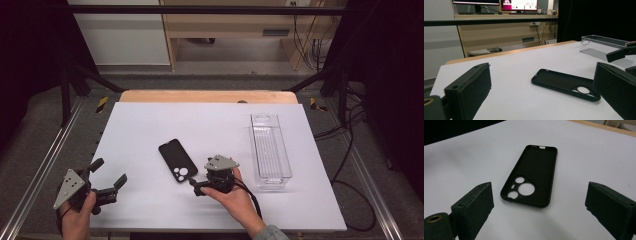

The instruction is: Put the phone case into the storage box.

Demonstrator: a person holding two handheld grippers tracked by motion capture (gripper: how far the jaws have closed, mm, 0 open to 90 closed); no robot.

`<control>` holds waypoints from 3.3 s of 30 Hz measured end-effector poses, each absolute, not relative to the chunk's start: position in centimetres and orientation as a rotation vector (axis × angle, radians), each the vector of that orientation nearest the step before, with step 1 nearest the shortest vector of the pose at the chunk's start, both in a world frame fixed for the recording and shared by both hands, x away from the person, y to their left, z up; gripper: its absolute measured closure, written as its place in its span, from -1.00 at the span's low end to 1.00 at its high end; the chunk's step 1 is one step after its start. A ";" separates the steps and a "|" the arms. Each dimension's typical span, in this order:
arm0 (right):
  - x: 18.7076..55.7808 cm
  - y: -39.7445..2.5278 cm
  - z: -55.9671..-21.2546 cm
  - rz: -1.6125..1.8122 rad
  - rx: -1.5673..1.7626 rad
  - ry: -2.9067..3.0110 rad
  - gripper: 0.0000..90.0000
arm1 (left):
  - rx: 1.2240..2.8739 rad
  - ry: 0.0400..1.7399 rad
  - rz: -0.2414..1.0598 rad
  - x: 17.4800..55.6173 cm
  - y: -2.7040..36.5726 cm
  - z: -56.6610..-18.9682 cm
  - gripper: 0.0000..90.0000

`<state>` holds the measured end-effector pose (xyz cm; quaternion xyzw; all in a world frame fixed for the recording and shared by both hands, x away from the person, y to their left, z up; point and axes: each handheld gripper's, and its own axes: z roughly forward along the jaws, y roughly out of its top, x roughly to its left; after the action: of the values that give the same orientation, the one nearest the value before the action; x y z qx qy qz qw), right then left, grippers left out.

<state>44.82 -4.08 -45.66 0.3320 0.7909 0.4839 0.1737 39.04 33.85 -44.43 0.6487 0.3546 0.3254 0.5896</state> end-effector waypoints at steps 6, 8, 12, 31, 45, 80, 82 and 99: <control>45.7 -3.2 -45.8 1.341 1.015 2.260 -0.79 | 1.511 0.824 0.758 39.1 33.8 -44.4 -0.96; 46.0 -2.9 -45.8 1.359 1.032 2.248 -0.79 | 1.511 0.824 0.758 39.1 33.8 -44.4 -0.96; 46.4 -2.2 -45.8 1.358 1.041 2.255 -0.57 | 1.510 0.827 0.757 39.1 33.8 -44.4 -0.96; 48.2 0.3 -47.4 1.157 1.026 2.442 0.99 | 1.523 0.824 0.759 39.2 33.8 -44.5 -0.96; 47.4 0.2 -47.4 1.063 0.989 2.524 1.00 | 1.528 0.830 0.760 39.2 33.7 -44.5 -0.96; 41.8 -7.0 -47.1 1.021 0.925 2.580 1.00 | 1.546 0.830 0.757 39.3 33.4 -44.7 -0.96; 41.4 -7.7 -47.1 1.024 0.929 2.580 1.00 | 1.547 0.831 0.755 39.3 33.4 -44.7 -0.96; 39.1 -9.4 -47.7 1.091 0.972 2.494 1.00 | 1.562 0.812 0.742 39.4 33.1 -44.8 -0.95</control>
<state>39.07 -9.35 -47.74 0.3335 0.8560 0.3745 0.1253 39.44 33.10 -44.76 0.6677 0.3471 0.3172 0.5772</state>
